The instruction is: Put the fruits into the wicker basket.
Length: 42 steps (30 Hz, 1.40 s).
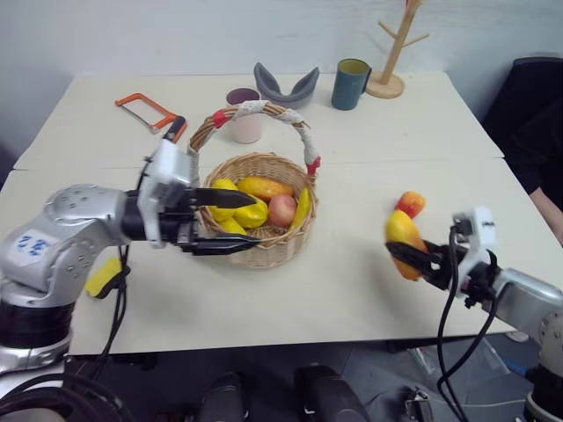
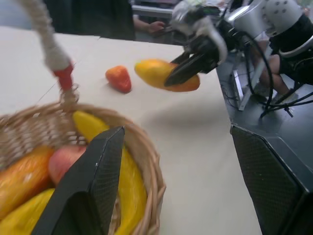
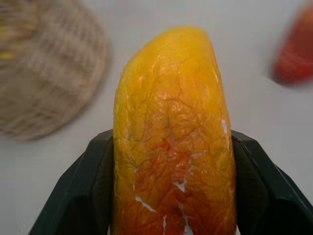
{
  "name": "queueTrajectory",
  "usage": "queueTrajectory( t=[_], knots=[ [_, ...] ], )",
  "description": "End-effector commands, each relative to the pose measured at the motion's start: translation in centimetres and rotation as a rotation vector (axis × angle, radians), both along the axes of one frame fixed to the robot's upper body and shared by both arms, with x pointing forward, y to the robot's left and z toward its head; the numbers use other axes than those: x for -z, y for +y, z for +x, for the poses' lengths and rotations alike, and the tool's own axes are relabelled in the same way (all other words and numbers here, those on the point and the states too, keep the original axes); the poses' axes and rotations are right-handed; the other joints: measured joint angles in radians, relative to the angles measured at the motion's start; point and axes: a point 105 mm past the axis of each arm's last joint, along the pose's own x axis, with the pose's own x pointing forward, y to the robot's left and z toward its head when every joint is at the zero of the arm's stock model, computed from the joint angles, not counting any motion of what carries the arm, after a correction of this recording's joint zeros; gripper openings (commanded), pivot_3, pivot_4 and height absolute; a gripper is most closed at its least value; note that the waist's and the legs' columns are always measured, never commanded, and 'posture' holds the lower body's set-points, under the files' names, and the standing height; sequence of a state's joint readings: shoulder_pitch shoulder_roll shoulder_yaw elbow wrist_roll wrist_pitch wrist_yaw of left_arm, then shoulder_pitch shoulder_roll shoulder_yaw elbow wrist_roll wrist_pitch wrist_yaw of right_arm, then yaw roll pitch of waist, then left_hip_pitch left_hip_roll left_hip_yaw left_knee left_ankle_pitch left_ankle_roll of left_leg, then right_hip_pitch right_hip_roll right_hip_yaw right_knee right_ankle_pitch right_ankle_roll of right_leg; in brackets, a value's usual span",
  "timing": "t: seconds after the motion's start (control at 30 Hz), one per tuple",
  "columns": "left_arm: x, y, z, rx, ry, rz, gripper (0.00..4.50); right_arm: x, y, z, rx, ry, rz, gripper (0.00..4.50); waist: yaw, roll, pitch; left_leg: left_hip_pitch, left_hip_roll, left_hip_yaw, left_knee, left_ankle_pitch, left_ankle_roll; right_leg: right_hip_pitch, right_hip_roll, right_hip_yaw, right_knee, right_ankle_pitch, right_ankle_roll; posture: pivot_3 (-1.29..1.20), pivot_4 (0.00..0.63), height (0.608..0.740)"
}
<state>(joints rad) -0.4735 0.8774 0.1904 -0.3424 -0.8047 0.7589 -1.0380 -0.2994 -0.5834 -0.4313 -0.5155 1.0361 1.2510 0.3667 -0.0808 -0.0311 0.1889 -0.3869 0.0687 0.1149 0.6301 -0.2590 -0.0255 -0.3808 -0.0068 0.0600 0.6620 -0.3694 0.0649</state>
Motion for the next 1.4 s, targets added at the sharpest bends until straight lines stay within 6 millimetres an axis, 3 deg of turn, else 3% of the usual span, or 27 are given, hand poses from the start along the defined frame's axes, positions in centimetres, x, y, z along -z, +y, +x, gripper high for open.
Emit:
queueTrajectory(
  t=[0.03,0.13,0.27,0.33,0.4,0.53,0.63,0.73,0.87,0.97,1.17,1.4],
  knots=[
    [-1.0,2.5,-0.7,-0.089,-0.041,0.012,3.62,-3.0,4.7,0.4,-0.213,-0.101,-0.009,2.56,-0.006,0.0,0.0,0.0,0.0,0.0,0.0,0.0,0.0,0.0,0.0,0.0,0.0,0.0,0.0,0.0,0.15,0.74],
    [-1.1,3.5,-0.9,-0.136,-0.048,0.024,3.62,-4.3,8.8,2.2,-0.31,-0.105,0.03,2.56,-0.006,-0.001,0.0,-0.001,0.0,0.0,0.0,0.0,0.0,-0.003,0.0,0.0,0.001,0.0,0.0,0.0,0.15,0.74],
    [-1.4,3.4,-0.9,-0.159,-0.076,0.019,3.62,-5.0,14.4,4.1,-0.412,-0.123,0.0,2.56,-0.002,-0.001,0.0,-0.01,-0.001,0.0,0.001,0.0,0.0,-0.012,-0.002,0.0,0.003,0.0,0.0,0.0,0.15,0.74],
    [-1.4,3.0,-1.1,-0.154,-0.083,0.018,3.62,-5.0,15.8,5.3,-0.402,-0.121,-0.011,2.56,-0.002,-0.001,0.0,-0.018,-0.001,0.0,0.006,0.0,0.001,-0.02,-0.003,0.0,0.008,0.0,0.0,0.0,0.15,0.74],
    [-1.3,2.5,-1.4,-0.137,-0.097,0.03,3.62,-4.6,16.6,6.5,-0.376,-0.109,-0.025,3.3,-0.001,-0.002,0.0,-0.022,-0.002,0.0,0.008,0.0,0.002,-0.025,-0.004,0.0,0.012,0.0,0.0,0.0,0.15,0.74],
    [-1.5,1.9,-1.4,-0.115,-0.117,0.037,3.62,-4.7,16.4,6.0,-0.407,-0.122,-0.037,4.46,-0.002,-0.002,0.0,-0.025,-0.003,0.001,0.011,-0.002,0.004,-0.026,-0.006,0.0,0.013,0.0,0.0,0.0,0.15,0.74],
    [-2.0,1.1,-1.1,-0.079,-0.131,0.02,3.62,-6.6,14.3,3.5,-0.468,-0.157,0.035,4.46,0.002,-0.002,0.0,-0.029,-0.002,0.0,0.015,-0.002,0.004,-0.03,-0.005,-0.001,0.016,0.0,0.0,0.0,0.15,0.74],
    [-1.9,0.4,-0.9,-0.043,-0.13,0.016,3.62,-7.3,12.0,1.9,-0.461,-0.185,0.038,4.46,0.003,-0.002,0.0,-0.032,-0.002,-0.001,0.018,-0.002,0.004,-0.031,-0.005,-0.002,0.017,0.0,0.0,0.0,0.15,0.74],
    [-1.8,-1.1,-0.7,0.03,-0.129,-0.007,3.62,-6.9,6.9,0.5,-0.316,-0.199,0.003,4.46,0.004,-0.002,-0.001,-0.031,-0.002,-0.002,0.018,-0.001,0.004,-0.03,-0.004,-0.002,0.017,0.0,0.0,0.0,0.15,0.74],
    [-1.9,-2.7,-0.4,0.096,-0.137,-0.027,3.62,-5.1,1.9,0.3,-0.116,-0.149,-0.058,4.46,0.017,-0.002,-0.001,-0.031,-0.002,-0.002,0.018,-0.001,0.004,-0.03,-0.003,-0.002,0.017,0.0,0.0,0.0,0.15,0.74],
    [-2.3,-4.8,0.1,0.188,-0.16,-0.048,3.62,-0.2,-5.6,1.9,0.274,-0.001,-0.155,4.46,0.02,-0.002,-0.001,-0.027,-0.001,0.002,0.017,0.001,0.004,-0.028,-0.002,0.002,0.017,0.0,0.0,0.0,0.15,0.74],
    [-2.9,-5.6,0.4,0.222,-0.185,-0.051,3.62,2.2,-8.9,6.5,0.531,0.008,-0.159,4.46,0.012,-0.002,0.0,-0.023,-0.001,0.005,0.016,0.002,0.002,-0.027,0.0,0.005,0.019,0.001,0.001,0.0,0.15,0.74]
  ],
)
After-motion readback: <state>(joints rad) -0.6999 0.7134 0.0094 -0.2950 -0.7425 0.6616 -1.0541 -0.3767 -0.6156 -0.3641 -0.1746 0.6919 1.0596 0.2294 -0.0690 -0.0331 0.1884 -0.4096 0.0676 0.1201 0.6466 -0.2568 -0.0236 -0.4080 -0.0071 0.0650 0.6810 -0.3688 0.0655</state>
